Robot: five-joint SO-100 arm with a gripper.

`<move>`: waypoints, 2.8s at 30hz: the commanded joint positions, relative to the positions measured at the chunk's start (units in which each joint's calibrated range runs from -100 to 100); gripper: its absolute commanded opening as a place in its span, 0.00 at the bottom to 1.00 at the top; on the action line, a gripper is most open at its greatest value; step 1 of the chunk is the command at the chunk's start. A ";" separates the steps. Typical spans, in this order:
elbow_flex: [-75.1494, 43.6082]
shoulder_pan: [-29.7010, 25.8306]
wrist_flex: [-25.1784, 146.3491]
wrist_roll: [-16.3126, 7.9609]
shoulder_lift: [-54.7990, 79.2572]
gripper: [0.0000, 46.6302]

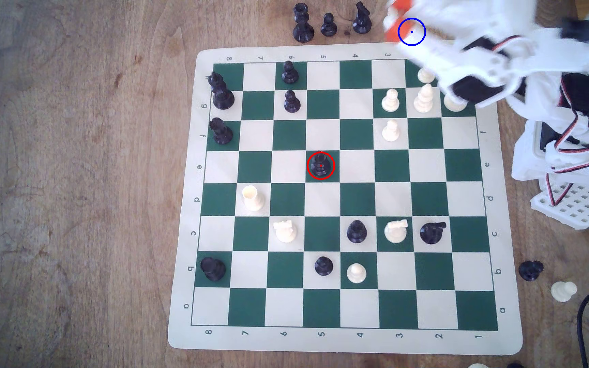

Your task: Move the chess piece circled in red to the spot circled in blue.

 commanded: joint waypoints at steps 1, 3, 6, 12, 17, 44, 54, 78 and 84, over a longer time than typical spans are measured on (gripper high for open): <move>-10.82 -2.32 22.08 -0.29 3.28 0.05; -12.37 -3.10 24.13 -0.20 6.17 0.05; -18.35 -3.80 28.15 0.05 15.00 0.16; -39.93 -4.98 45.51 -3.32 35.20 0.22; -48.36 -5.44 48.29 -8.30 47.85 0.30; -81.27 -5.60 61.31 -10.79 90.81 0.46; -86.80 -5.76 61.72 -10.11 97.68 0.43; -92.96 -7.48 62.87 -11.92 107.78 0.35; -93.05 -7.56 61.97 -12.06 108.04 0.32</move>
